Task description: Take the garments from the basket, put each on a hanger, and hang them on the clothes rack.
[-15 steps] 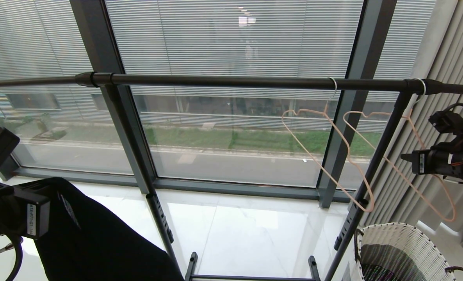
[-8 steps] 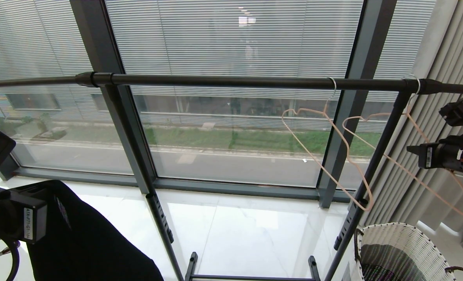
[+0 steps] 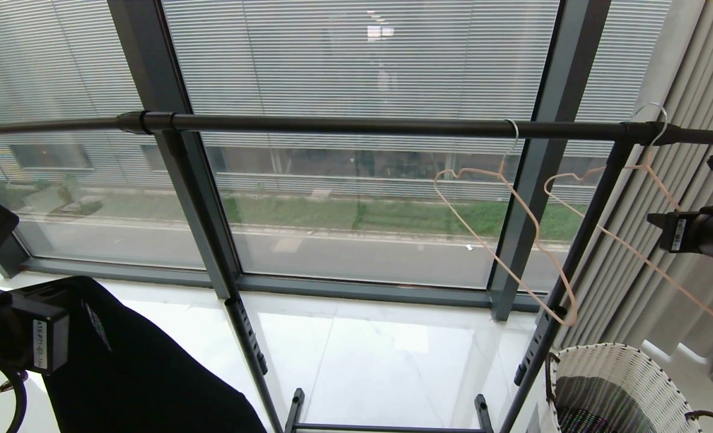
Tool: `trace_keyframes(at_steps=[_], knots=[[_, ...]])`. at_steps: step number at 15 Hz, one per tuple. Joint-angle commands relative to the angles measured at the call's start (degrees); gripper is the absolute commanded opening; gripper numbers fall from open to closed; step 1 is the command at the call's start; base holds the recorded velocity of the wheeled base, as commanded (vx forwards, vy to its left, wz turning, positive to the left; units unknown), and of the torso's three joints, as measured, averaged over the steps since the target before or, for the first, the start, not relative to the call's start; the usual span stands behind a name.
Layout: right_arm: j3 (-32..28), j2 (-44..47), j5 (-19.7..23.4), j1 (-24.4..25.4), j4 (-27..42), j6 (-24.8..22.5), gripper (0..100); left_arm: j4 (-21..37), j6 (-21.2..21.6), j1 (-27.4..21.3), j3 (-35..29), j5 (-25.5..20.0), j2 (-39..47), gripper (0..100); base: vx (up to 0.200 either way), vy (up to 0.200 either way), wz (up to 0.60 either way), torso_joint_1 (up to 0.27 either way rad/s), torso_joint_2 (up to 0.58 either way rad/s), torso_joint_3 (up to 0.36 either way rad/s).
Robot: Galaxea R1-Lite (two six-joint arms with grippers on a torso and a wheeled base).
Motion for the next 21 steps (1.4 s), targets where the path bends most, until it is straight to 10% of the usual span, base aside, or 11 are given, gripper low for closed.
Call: trace_keyframes(at_steps=[1,16,21], knots=[[0.13,-2.48,-0.01,-0.18,0.02,0.71,0,-0.03,0.01,0.09,0.0,0.01,-0.07,0,0.0,0.0,0.0,0.0,0.0,0.0],[15.07,-19.71,0.34,-2.29,-0.07,0.62,0,-0.03,0.19,0.52,-0.18,0.19,-0.43,0,-0.133,0.0,0.0,0.0,0.0,0.003],[14.81,-26.47,1.31,4.39,4.23,0.97,0,-0.03,0.36,0.35,0.08,-0.08,-0.16,0,-0.08,0.0,0.0,0.0,0.0,0.001]])
